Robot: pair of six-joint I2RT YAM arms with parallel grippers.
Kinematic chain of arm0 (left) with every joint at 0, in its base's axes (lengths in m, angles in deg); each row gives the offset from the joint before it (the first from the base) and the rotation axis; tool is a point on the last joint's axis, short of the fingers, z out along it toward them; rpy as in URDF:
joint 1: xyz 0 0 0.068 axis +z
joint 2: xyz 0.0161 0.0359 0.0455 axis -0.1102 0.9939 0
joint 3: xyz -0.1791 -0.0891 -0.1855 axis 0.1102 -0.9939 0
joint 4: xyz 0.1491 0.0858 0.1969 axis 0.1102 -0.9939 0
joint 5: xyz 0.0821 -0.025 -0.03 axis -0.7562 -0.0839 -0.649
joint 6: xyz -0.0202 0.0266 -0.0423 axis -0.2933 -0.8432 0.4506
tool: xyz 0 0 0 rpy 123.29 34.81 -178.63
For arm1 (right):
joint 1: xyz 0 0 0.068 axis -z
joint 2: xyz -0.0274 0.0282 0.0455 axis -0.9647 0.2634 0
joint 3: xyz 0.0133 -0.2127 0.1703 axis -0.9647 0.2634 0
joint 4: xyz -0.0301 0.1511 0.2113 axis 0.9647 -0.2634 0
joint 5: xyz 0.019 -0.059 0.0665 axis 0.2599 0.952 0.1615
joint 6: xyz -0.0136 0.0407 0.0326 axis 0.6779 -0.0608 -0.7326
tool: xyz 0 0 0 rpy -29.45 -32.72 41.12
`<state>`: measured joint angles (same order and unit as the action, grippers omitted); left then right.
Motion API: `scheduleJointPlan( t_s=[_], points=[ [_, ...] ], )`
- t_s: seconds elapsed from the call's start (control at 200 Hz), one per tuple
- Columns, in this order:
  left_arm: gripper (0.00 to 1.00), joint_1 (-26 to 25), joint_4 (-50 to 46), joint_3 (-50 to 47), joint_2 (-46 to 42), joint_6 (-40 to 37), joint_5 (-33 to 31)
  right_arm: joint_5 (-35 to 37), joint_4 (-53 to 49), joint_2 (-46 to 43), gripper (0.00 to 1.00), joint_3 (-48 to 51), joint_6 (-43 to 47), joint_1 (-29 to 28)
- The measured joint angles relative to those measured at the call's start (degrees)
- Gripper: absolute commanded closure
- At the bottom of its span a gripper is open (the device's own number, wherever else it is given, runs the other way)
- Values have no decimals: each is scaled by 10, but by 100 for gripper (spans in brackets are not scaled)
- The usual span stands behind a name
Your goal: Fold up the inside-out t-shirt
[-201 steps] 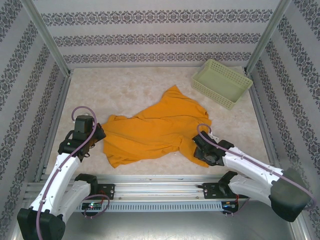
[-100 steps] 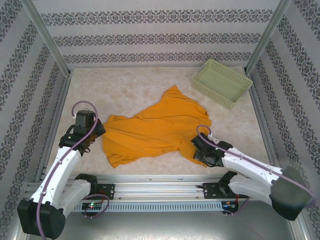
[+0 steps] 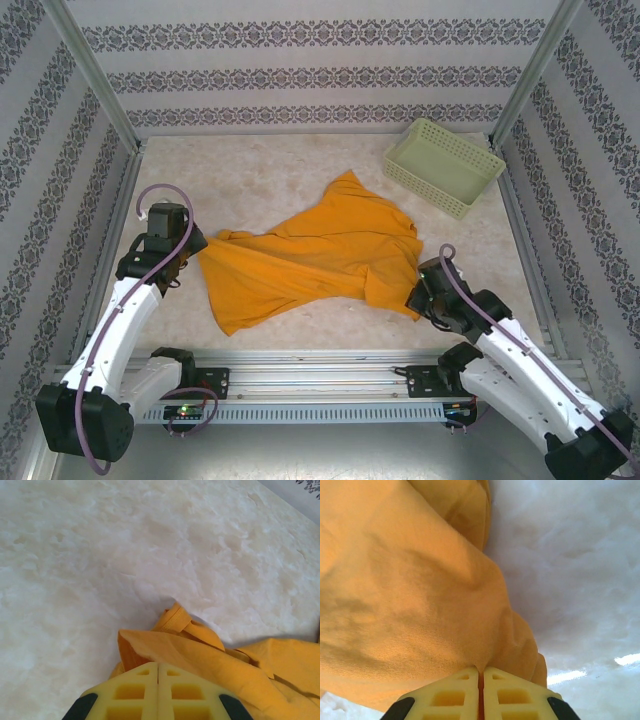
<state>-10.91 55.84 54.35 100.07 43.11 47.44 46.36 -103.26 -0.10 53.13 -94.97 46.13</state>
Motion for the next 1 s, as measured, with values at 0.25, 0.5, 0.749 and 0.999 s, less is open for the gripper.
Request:
scheduleJointPlan(
  t_s=[0.25,0.5,0.749,0.999],
  points=[
    [100,1,4,0,0,0,4,-38,52,54,89,67,-5,-11],
    [100,1,8,0,2,0,6,-35,66,69,83,74,-14,-39],
    [100,1,8,0,2,0,5,-23,61,68,89,74,-22,-44],
    [100,7,8,0,2,0,0,-11,49,69,84,74,-24,-47]
  ],
)
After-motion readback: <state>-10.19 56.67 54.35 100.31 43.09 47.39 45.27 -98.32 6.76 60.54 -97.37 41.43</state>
